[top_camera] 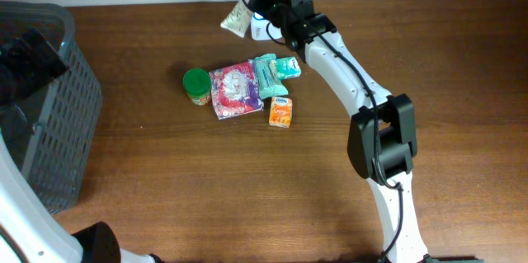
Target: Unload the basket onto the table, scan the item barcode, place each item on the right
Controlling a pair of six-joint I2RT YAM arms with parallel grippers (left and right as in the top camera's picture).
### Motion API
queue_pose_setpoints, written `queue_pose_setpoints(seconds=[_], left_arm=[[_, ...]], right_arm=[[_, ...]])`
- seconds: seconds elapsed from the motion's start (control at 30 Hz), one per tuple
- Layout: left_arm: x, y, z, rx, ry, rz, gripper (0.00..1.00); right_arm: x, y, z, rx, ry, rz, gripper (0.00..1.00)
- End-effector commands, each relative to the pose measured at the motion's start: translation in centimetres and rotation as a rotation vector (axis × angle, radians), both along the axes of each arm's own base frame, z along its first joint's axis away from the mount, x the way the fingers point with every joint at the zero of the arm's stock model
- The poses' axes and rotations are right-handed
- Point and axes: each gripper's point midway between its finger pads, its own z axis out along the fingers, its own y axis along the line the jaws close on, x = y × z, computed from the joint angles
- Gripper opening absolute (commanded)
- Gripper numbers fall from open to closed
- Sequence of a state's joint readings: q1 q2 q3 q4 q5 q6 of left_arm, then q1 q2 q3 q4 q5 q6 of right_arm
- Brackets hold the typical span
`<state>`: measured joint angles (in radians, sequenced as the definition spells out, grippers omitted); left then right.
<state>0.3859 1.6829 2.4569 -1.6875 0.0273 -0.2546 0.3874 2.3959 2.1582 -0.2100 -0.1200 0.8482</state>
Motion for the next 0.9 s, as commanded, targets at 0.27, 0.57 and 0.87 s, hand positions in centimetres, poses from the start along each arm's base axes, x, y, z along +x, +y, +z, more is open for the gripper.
queue_pose_setpoints(seconds=[0.27,0.57,0.87], left_arm=[[-0.2,0.0,0.2,-0.006,-0.008,0.010,0.99],[-0.2,0.0,0.2,-0.006,-0.008,0.010,0.99],[-0.2,0.0,0.2,-0.006,-0.008,0.010,0.99]], right_arm=[[1.4,-3.0,-2.3,-0.109,0.014,-0.127,0.04],[1.9,-4.0,0.4,-0.130,-0.019,-0.092,0.04],[-6.0,-34.3,1.9,-0.362,0.450,-0.411,0.04]])
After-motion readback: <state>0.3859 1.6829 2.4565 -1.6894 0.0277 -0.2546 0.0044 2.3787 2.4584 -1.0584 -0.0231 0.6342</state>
